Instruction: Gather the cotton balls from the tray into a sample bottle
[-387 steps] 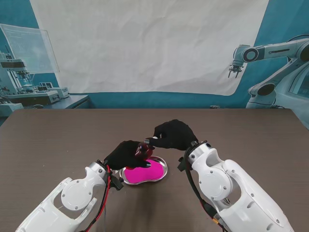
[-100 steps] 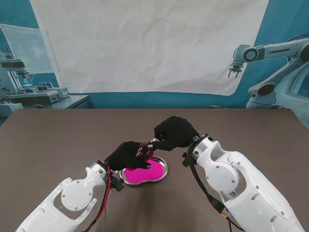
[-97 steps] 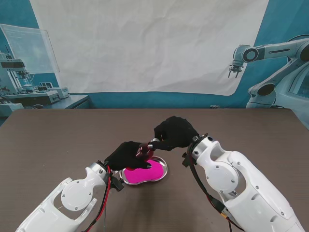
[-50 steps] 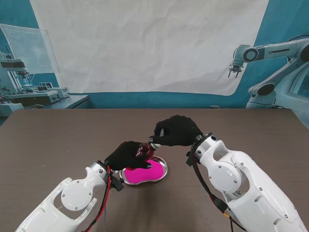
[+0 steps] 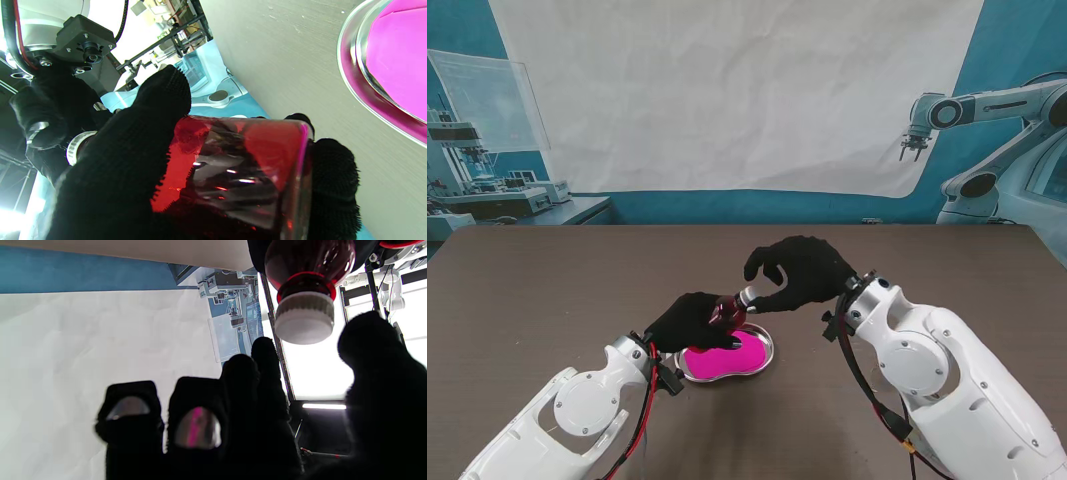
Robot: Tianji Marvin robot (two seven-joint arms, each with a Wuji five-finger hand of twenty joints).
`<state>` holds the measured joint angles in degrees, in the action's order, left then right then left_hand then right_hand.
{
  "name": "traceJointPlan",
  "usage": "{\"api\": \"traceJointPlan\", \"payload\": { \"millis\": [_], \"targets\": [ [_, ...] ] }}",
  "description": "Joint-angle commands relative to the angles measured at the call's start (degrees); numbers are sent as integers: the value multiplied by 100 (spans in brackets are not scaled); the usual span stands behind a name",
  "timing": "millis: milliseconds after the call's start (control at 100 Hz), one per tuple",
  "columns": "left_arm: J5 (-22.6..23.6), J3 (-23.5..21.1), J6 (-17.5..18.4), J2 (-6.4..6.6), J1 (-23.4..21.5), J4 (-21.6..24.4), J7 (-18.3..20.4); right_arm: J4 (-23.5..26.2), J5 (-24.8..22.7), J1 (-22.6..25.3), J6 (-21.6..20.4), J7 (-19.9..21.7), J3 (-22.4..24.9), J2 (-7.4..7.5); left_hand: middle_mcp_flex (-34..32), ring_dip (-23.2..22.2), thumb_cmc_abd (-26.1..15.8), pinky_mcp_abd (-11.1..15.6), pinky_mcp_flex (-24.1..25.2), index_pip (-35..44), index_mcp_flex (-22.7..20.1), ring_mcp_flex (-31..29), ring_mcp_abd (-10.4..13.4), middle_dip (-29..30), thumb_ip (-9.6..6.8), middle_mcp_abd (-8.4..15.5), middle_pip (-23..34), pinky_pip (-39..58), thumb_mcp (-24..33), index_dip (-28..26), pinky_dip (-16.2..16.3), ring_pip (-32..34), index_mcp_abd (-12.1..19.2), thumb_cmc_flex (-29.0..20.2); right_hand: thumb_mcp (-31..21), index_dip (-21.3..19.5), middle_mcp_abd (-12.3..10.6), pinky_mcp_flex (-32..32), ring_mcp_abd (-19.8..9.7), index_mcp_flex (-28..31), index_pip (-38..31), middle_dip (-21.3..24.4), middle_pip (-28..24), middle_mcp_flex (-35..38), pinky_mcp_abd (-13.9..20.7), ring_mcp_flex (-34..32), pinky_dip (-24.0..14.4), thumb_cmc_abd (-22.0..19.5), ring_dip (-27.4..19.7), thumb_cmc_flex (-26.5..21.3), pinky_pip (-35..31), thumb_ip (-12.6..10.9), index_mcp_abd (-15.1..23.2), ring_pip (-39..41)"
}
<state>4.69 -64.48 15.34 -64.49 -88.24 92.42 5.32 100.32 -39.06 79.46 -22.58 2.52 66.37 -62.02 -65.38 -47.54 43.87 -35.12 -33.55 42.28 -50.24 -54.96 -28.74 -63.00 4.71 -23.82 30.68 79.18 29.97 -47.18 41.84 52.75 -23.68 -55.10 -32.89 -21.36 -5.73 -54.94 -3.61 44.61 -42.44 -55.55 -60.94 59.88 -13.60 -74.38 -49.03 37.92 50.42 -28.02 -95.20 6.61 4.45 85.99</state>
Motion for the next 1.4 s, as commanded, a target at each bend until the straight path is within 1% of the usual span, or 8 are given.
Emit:
{"api": "traceJointPlan", "payload": {
  "millis": [0,50,110,210,520,680,910,1390],
  "targets": [
    [-8,3,-23,-12,-3,34,123,-74,-56,-16,-73,37,-73,-2,-301,-145,-2680,516,32,957,-897,-143,-129,-61,-97,184,53,561,1951,-103,234,360,808,-1548,169,113,-183,-109,-241,171,14,-41,-184,-18,137,-127,-152,213,80,-342,-92,-123,125,107],
    [-7,1,-24,-12,-4,36,122,-113,-65,-34,-100,6,-113,-6,-299,-145,-2682,516,32,955,-893,-144,-120,-62,-98,184,51,561,1953,-102,234,362,805,-1552,-47,105,-184,-157,-248,280,9,-76,-199,35,113,-126,-147,423,118,-460,-97,-91,132,159],
    [-2,-3,-22,-12,-5,37,120,-151,-39,-45,-107,-23,-158,-15,-299,-146,-2687,516,32,956,-897,-145,-118,-61,-98,189,50,561,1952,-102,234,363,811,-1549,-3896,76,-180,-218,-232,412,11,-150,-240,133,77,-120,-153,2479,183,880,-144,548,135,268],
    [0,-6,-22,-13,-8,37,117,-224,-63,-59,-119,-208,-237,-48,-304,-147,-2685,516,32,955,-899,-146,-121,-60,-99,188,51,561,1953,-101,234,364,806,-1551,-4382,30,-204,-439,-231,835,-125,-189,-342,450,19,-122,-144,2529,286,927,-246,614,190,500],
    [-6,1,-25,-12,-20,40,120,-307,-161,-98,36,-620,-432,-131,-304,-145,-2687,516,32,953,-895,-146,-130,-49,-102,193,51,561,1952,-100,233,360,812,-1549,-4003,1071,-232,-1095,-181,1733,-1396,-272,-366,1560,-203,-109,41,2099,642,903,-636,1713,225,1190],
    [-2,-4,-17,-11,-23,40,117,-224,-183,-102,444,-610,-532,-144,-306,-145,-2691,516,32,959,-898,-147,-117,-46,-103,194,51,561,1948,-101,233,362,806,-1548,-3571,-186,-203,-1189,-125,2522,-1066,-361,-409,2239,-3,-99,7,294,885,1632,-1250,427,-249,1636],
    [-17,12,-10,-10,-8,28,133,-102,-286,-128,750,-349,-537,-97,-301,-146,-2691,516,32,959,-896,-144,-122,-48,-101,185,50,561,1948,-100,233,362,803,-1549,-2098,-228,-43,-1169,157,2761,-658,266,-369,2292,-148,-91,88,-1282,791,2423,-1137,146,-334,1438],
    [-27,19,-35,-13,-14,31,129,122,-89,54,319,76,-5,-9,-297,-146,-2685,514,41,956,-896,-143,-119,-60,-99,183,51,556,1948,-99,233,363,813,-1552,-750,3,-96,64,-65,-253,385,117,282,-14,154,-120,-178,-267,-28,1695,-24,-75,-74,-153]
  ]
}}
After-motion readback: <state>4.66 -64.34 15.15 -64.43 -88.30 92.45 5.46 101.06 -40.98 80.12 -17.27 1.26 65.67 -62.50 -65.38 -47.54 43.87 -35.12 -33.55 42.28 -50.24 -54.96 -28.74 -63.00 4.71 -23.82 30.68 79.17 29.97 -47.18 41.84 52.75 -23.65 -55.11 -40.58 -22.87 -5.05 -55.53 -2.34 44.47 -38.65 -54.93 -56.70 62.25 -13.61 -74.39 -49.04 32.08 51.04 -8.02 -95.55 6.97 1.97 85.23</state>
